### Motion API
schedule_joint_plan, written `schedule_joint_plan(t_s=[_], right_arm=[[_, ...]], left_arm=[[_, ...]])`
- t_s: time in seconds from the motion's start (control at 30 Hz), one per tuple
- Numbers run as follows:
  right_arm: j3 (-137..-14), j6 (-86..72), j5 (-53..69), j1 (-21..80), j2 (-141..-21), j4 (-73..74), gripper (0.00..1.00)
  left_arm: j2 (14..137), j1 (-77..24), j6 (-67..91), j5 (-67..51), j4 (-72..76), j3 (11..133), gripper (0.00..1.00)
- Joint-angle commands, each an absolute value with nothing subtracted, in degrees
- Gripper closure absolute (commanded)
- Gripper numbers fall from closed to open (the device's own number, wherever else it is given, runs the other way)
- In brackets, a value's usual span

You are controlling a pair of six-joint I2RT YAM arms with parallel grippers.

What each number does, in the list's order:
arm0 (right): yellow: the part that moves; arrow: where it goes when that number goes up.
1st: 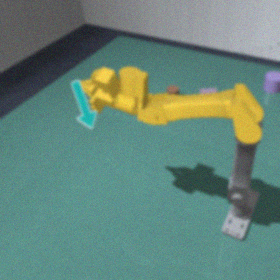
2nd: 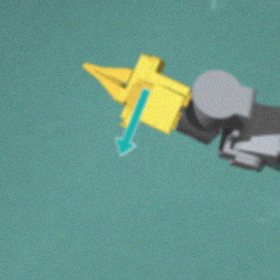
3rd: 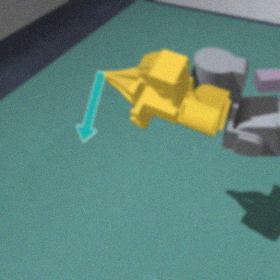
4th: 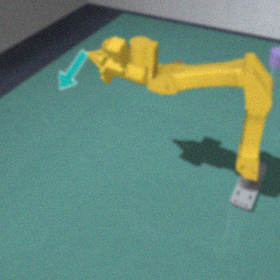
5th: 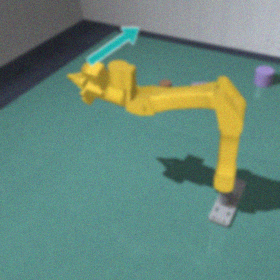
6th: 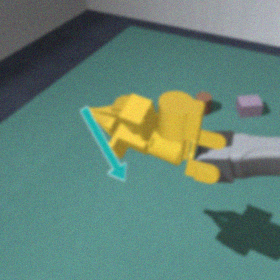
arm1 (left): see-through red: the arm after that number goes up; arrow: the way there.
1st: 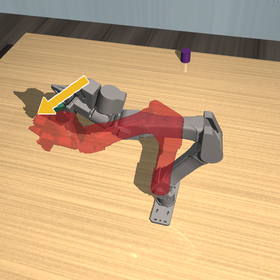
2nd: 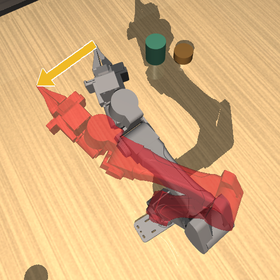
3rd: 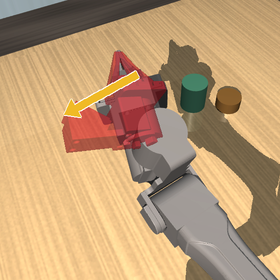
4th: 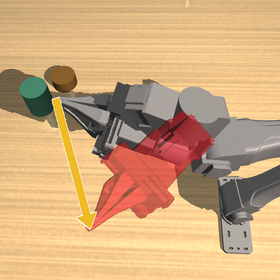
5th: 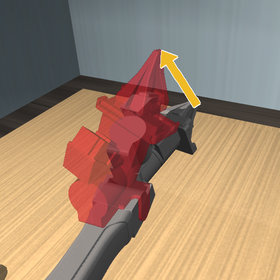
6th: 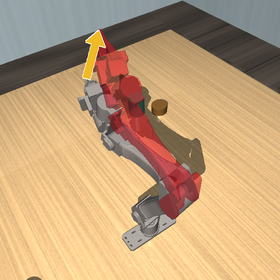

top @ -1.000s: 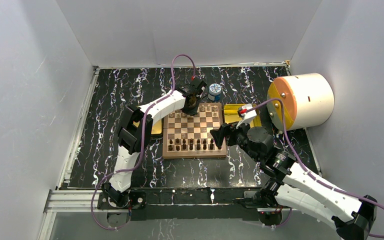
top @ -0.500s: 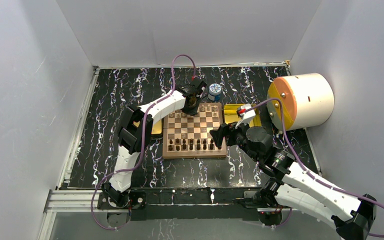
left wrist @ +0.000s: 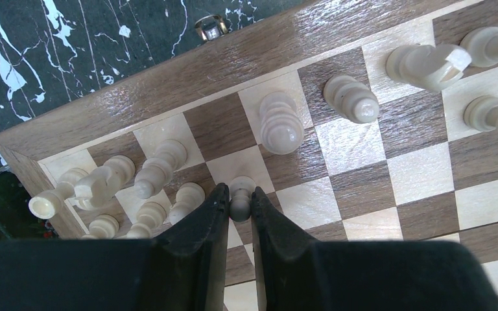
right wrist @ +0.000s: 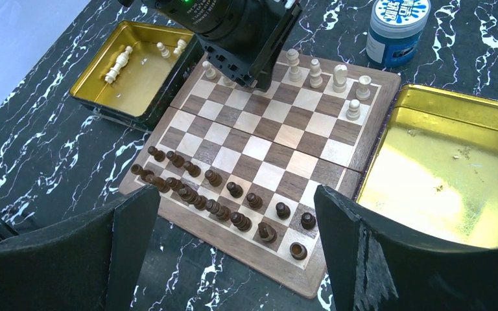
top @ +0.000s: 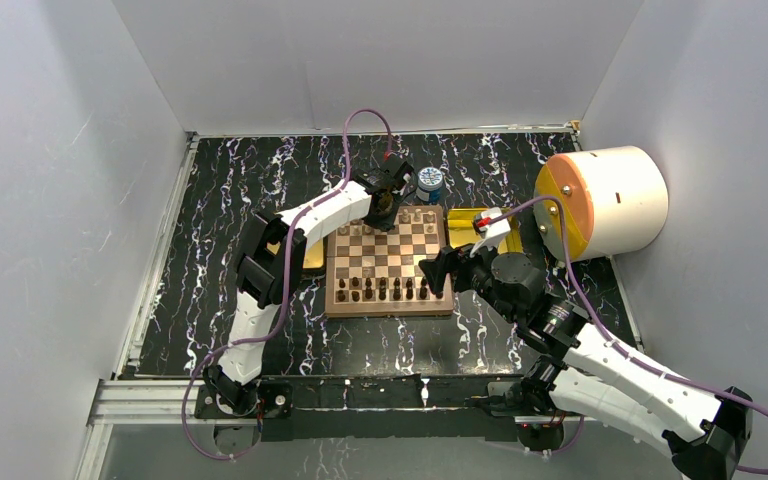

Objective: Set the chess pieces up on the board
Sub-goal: Place the chess piece on the chessboard.

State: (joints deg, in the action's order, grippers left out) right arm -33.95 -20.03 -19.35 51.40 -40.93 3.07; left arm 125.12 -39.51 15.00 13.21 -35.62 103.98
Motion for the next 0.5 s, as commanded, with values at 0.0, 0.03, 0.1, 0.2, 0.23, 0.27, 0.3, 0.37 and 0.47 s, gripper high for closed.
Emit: schedule_joint_plan(t_s=[0.0, 0.03, 0.1, 0.2, 0.23, 0.27, 0.3, 0.37, 0.47], right_arm=[[-35.0, -20.7, -20.0, 51.5, -40.2, 0.5, 0.01], [-35.0, -20.7, -20.0, 51.5, -40.2, 0.5, 0.01], [-35.1, -20.7, -19.9, 51.4, -40.3, 0.6, 0.01], [-35.1, -20.8, -19.9, 51.5, -40.2, 1.0, 0.01], [-35.1, -20.8, -19.9, 51.5, -40.2, 1.0, 0.01], [-35.1, -20.8, -20.0, 51.5, -40.1, 1.0, 0.01], [-35.1, -20.9, -20.0, 51.5, -40.1, 0.9, 0.01], [-35.1, -20.9, -20.1, 51.5, -40.0, 0.8, 0.01], [-35.1, -21.1, -19.9, 51.5, -40.1, 0.9, 0.01]], left_arm=[[125.4, -39.6, 14.9, 14.6, -35.6, 103.8, 0.86], [125.4, -39.6, 14.9, 14.4, -35.4, 103.7, 0.86], [125.3, -39.6, 14.9, 14.3, -35.2, 103.9, 0.86], [125.2, -39.6, 15.0, 14.3, -35.2, 104.0, 0.86], [125.2, -39.6, 15.0, 14.3, -35.1, 104.0, 0.85], [125.2, -39.6, 14.9, 14.4, -35.1, 104.0, 0.85], [125.1, -39.6, 14.9, 14.6, -35.2, 104.0, 0.84], [125.0, -39.6, 14.9, 14.9, -35.1, 103.9, 0.83], [124.9, -39.6, 14.8, 14.9, -35.2, 103.9, 0.81]])
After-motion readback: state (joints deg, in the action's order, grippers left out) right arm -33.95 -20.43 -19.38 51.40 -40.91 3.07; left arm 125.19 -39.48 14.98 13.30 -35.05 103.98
